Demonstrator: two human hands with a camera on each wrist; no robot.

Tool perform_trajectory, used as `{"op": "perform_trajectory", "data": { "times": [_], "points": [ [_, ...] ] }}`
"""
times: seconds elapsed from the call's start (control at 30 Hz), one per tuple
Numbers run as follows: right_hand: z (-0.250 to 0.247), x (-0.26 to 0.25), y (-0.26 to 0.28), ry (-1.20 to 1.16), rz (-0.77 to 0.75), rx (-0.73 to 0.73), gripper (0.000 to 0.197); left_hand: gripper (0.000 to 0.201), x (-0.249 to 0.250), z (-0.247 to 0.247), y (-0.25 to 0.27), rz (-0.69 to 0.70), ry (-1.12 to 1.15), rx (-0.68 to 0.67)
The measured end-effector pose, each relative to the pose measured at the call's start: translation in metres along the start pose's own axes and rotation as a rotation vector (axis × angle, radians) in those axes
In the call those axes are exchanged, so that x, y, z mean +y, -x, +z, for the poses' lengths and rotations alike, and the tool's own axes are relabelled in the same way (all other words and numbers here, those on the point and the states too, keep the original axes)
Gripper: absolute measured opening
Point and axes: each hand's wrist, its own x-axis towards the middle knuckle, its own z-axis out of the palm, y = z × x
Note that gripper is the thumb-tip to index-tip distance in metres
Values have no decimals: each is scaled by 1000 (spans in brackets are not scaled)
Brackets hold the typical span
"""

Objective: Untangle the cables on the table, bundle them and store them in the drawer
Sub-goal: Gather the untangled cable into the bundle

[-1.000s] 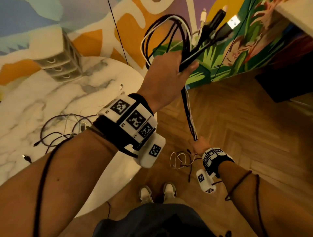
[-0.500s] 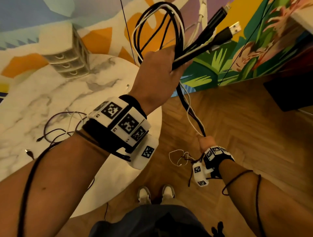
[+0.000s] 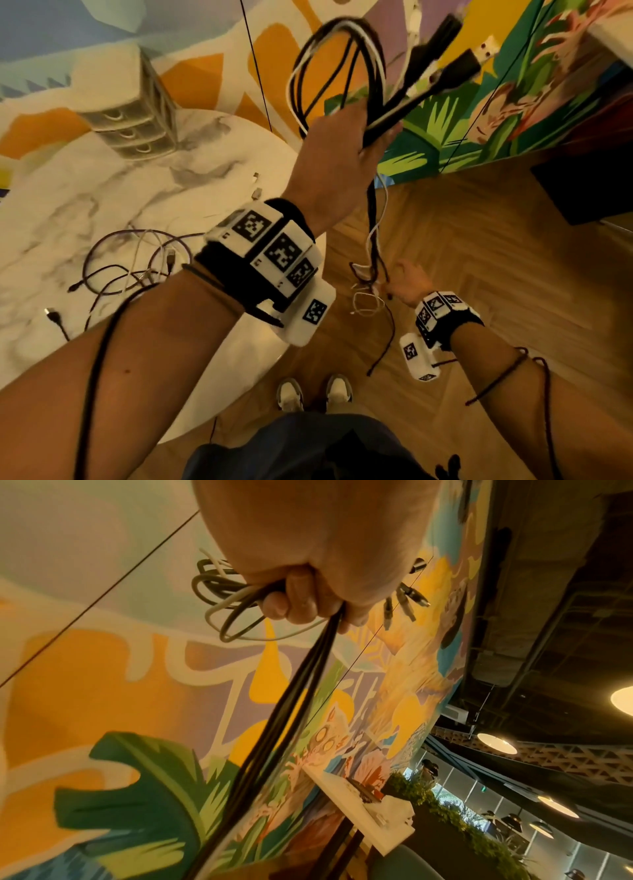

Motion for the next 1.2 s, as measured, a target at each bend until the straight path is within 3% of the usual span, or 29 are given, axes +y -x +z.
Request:
{"op": "perform_trajectory", "data": {
  "times": [0.03, 0.1, 0.17, 0.27, 0.37, 0.47, 0.57, 0.63, 0.73, 0.8, 0.83, 0.93, 1.03, 1.13, 1.2],
  "points": [
    [-5, -12, 6, -13, -96, 46, 72, 24, -2, 8, 3, -19, 4, -22],
    [-16, -36, 18, -296, -309, 122, 80, 23, -9, 22, 10, -55, 14, -59],
    [-29, -57, 30, -586, -558, 133, 64, 23, -17, 36, 17, -89, 17, -110],
    [-44, -95, 51, -765, -678, 155, 43, 28, -28, 51, 25, -185, -11, -214],
    [-38, -103, 41, -756, -655, 138, 16, 27, -38, 52, 25, -227, -65, -289],
    [-32, -84, 26, -679, -434, 203, 21, 22, -45, 35, 20, -238, -125, -320],
    [-32, -50, 13, -690, -217, 348, 29, 21, -42, 11, 15, -210, -126, -218],
    [-30, -21, -1, -550, -83, 401, 23, 24, -38, -1, 14, -229, -42, -143],
    [-24, 6, -9, -185, 54, 217, 15, 34, -26, -1, 19, -266, 100, -121],
    [-23, 0, -2, -42, -25, 181, 35, 36, -19, 10, 31, -313, 194, -176],
    [-24, -11, 7, -101, -131, 184, 34, 37, -17, 17, 39, -348, 234, -226],
    [-38, -52, 49, -550, -461, 175, 30, 33, -20, 41, 62, -429, 255, -383],
    [-53, -78, 83, -1015, -549, -39, 41, 31, -29, 55, 78, -462, 246, -432],
    [-58, -91, 94, -952, -577, -42, 48, 21, -28, 56, 87, -452, 274, -461],
    [-58, -98, 95, -940, -536, -24, 39, 18, -25, 56, 91, -382, 228, -499]
  ]
}}
